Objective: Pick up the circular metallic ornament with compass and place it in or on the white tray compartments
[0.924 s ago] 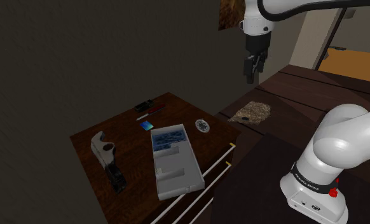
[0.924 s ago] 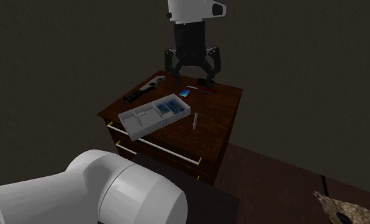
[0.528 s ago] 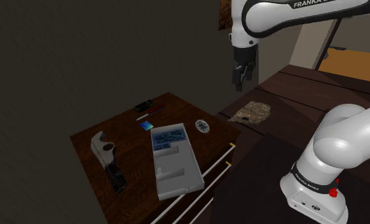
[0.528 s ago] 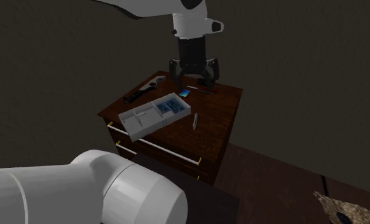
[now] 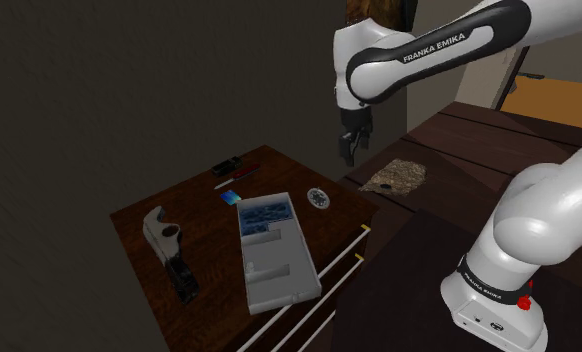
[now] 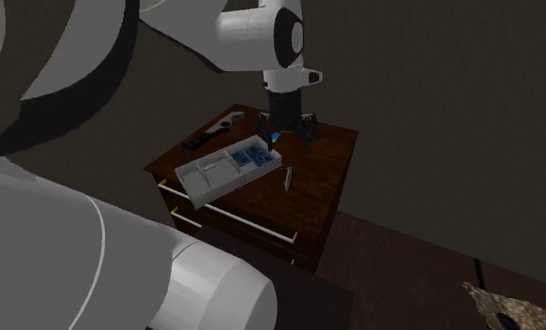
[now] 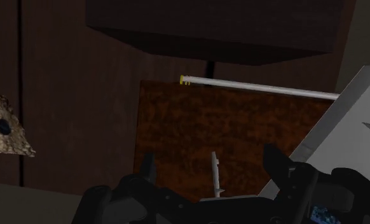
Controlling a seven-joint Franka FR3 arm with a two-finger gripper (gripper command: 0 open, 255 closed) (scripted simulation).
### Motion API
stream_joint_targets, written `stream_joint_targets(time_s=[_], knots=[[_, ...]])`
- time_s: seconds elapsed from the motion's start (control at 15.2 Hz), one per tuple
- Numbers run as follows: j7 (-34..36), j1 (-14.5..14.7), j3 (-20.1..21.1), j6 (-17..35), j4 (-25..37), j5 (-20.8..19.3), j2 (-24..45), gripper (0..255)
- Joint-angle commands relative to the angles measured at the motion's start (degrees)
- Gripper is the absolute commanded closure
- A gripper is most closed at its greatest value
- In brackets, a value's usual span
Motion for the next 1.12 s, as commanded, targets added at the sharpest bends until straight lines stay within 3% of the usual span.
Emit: stream_joint_targets(time_s=[0.0, 0.79, 1.06], knots=[[0.24, 0.02, 0.19, 3.52, 0.71, -0.18, 4.08, 0], [3.36, 0.74, 1.69, 20.52, 9.43, -2.97, 30.04, 0], [3.85, 0.75, 1.5, 23.26, 9.26, -3.68, 32.64, 0]])
